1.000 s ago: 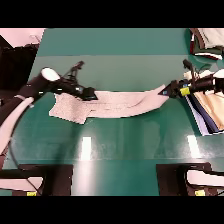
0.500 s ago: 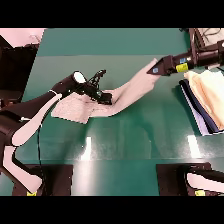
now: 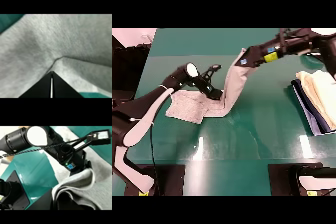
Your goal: Fold the shirts.
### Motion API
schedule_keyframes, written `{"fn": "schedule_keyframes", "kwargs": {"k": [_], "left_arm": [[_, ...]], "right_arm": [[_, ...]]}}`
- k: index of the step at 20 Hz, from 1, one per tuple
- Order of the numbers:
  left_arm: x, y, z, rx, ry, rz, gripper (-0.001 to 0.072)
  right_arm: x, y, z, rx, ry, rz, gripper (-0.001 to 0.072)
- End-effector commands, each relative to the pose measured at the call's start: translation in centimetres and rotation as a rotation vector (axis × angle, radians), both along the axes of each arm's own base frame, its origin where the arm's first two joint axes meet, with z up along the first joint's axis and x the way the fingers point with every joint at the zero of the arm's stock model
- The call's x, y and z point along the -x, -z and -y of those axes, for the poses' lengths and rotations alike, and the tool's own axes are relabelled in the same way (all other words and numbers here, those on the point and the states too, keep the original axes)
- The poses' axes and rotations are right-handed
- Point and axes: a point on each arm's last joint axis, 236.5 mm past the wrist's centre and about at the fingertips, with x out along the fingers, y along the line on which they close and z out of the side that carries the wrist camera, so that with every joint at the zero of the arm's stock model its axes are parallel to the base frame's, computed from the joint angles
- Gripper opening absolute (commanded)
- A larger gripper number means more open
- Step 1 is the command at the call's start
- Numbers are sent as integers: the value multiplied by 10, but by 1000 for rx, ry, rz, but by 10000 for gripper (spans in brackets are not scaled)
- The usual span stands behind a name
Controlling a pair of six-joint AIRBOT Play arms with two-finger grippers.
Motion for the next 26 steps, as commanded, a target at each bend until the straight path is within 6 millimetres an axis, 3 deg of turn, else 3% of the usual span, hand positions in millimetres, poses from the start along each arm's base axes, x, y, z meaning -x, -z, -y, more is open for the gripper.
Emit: {"fn": "schedule_keyframes", "kwargs": {"k": [1, 4, 6, 8, 10, 13, 14, 15, 16, 18, 19, 21, 25, 26], "left_arm": [[-35, -56, -56, -107, -27, 166, 20], [-51, -128, -152, -149, -180, 266, 21], [-48, -169, -217, -181, -300, 327, 21], [-38, -203, -268, -196, -411, 380, 21], [-28, -226, -304, -208, -496, 417, 21], [-17, -236, -323, -207, -560, 412, 21], [-16, -235, -323, -208, -560, 404, 21], [-15, -234, -320, -199, -555, 396, 22], [-15, -235, -315, -175, -550, 394, 22], [-15, -237, -310, -155, -545, 392, 22], [-13, -235, -309, -155, -540, 382, 22], [-8, -231, -308, -158, -530, 357, 22], [-1, -206, -284, -73, -491, 268, 27], [2, -192, -275, -58, -460, 239, 258]], "right_arm": [[2, 11, -42, 0, -83, -8, 16], [9, 30, -88, 2, -171, -15, 17], [12, 48, -123, -8, -201, -22, 17], [15, 79, -158, -11, -216, -31, 18], [15, 112, -194, -19, -224, -2, 19], [3, 142, -249, -102, -147, 67, 32], [2, 144, -265, -136, -137, 119, 203], [3, 141, -277, -182, -110, 109, 424], [5, 137, -284, -211, -108, 124, 521], [1, 128, -275, -202, -118, 151, 538], [-2, 122, -260, -174, -139, 160, 525], [-10, 119, -215, -115, -131, 110, 426], [-15, 140, -111, 29, -105, -35, 425], [-12, 147, -88, 48, -90, -79, 426]]}}
